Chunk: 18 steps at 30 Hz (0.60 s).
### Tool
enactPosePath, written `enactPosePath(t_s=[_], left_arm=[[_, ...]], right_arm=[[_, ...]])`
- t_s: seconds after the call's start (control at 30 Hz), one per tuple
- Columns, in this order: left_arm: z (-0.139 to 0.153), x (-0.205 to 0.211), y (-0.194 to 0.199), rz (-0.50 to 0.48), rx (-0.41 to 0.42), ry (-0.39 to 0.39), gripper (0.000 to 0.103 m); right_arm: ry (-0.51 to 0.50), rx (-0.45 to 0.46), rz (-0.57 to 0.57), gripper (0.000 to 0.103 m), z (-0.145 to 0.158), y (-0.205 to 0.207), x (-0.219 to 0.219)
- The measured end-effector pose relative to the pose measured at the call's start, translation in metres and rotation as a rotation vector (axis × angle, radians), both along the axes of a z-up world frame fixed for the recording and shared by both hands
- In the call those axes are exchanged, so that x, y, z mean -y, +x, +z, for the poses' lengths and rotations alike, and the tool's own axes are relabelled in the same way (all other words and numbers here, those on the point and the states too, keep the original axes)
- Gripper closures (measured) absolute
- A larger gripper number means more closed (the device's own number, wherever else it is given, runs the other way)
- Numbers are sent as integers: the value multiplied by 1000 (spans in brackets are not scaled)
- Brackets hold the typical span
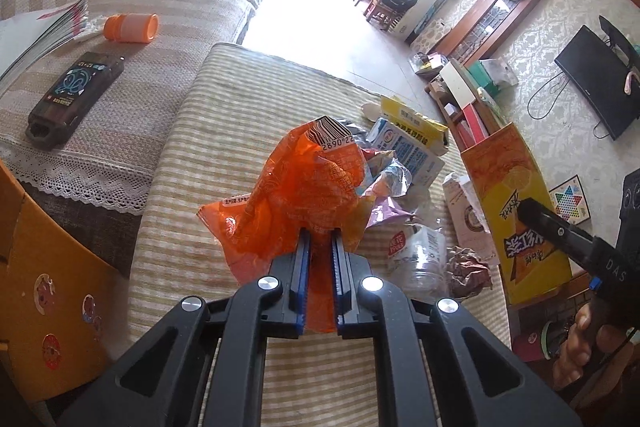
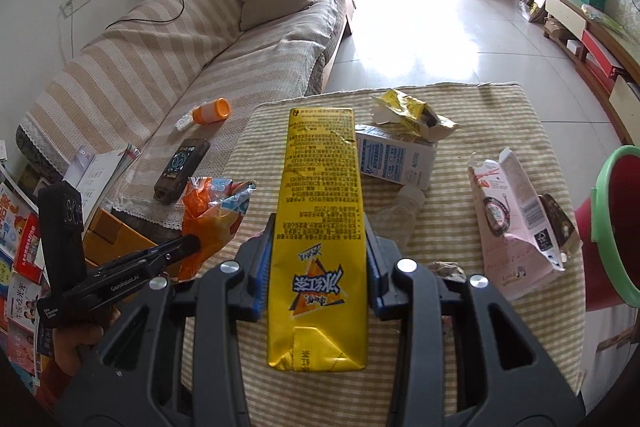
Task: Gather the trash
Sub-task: 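Carry the orange bag and yellow snack box over the red bucket and release both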
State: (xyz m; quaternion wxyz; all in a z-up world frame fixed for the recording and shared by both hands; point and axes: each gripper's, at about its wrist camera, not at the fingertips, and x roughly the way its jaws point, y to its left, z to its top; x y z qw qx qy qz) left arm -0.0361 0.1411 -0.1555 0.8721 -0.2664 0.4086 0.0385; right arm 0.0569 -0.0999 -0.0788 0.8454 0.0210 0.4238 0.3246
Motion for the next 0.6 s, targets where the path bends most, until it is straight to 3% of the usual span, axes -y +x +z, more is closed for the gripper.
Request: enactPosePath(t_s=[0.17, 0.43, 0.6], left_arm=[[20, 31, 15, -92, 59, -14, 96], [67, 116, 52, -316, 189, -9, 96], [96, 157, 65, -399, 257, 0, 96]], right_arm=[[-2, 98, -125, 67, 21, -23, 42], [8, 225, -348, 67, 56, -44, 124], [1, 316, -442, 67, 76, -53, 159]])
